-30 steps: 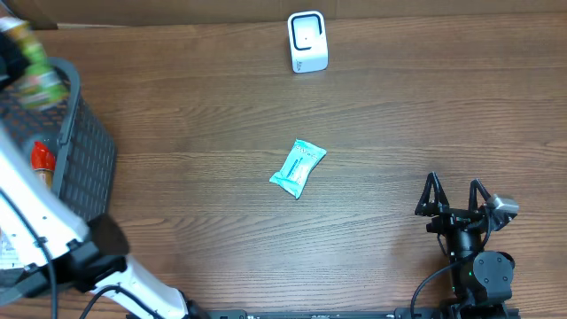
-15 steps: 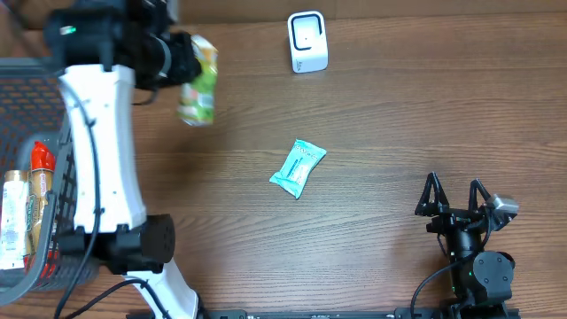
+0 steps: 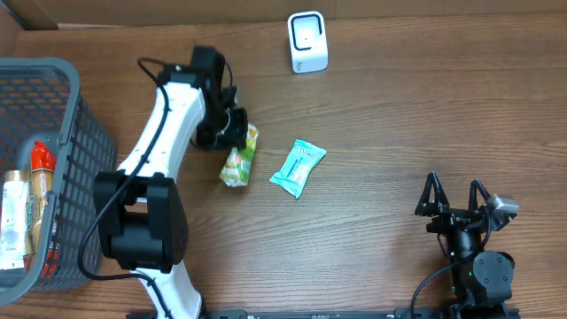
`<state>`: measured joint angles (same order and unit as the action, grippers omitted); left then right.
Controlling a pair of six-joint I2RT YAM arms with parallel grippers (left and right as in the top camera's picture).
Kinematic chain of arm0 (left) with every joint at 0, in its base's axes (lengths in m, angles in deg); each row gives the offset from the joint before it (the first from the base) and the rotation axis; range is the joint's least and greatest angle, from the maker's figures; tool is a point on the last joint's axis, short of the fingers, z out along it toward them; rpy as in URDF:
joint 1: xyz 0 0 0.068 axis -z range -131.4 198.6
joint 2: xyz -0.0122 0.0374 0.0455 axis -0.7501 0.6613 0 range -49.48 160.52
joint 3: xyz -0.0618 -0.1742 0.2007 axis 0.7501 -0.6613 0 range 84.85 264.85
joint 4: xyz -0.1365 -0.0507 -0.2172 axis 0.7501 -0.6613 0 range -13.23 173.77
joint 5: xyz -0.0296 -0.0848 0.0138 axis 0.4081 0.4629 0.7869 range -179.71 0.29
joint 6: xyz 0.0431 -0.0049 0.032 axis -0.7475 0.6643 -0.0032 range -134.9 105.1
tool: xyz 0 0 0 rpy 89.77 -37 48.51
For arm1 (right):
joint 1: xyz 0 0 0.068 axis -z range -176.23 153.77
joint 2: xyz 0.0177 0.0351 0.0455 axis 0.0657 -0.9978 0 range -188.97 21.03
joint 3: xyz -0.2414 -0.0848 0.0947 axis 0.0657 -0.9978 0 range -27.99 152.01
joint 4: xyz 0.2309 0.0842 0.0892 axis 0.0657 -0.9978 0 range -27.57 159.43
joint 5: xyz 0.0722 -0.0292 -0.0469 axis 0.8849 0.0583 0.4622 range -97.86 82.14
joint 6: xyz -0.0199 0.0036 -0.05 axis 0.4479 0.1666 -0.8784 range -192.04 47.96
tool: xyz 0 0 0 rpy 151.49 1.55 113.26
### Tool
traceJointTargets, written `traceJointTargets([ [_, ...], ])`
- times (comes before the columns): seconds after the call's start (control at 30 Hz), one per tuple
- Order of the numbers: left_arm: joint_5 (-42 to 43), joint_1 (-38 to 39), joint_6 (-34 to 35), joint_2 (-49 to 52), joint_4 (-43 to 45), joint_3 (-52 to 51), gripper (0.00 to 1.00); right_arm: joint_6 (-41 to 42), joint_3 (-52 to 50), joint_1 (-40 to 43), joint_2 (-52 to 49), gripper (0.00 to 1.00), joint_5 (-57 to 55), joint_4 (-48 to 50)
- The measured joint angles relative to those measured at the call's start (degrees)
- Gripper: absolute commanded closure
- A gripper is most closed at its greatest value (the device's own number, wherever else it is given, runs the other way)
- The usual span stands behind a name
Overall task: Scan the item barcode
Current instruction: 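Lift the pouch out and place it beside the teal pack, then move the left gripper back into the basket toward the spaghetti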
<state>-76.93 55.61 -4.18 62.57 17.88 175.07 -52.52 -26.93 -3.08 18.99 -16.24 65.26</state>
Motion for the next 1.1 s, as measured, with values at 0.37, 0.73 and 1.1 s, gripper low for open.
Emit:
traceJointTargets([
  [0.37,-0.07,0.61,0.90,0.00,5.64,-8.22,0.80,0.00,0.00,0.00,0.00,0.00,0.02,0.00],
  [0.73,4.02,3.48,1.38,-0.02,2.86,-3.93,0.53,0.02,0.00,0.00,0.00,0.00,0.00,0.04],
  [1.1,4.83,-2.86,-0.92,-3.78,-15.82,32.63,0.43,0.00,0.00,0.00,0.00,0.00,0.02,0.00],
])
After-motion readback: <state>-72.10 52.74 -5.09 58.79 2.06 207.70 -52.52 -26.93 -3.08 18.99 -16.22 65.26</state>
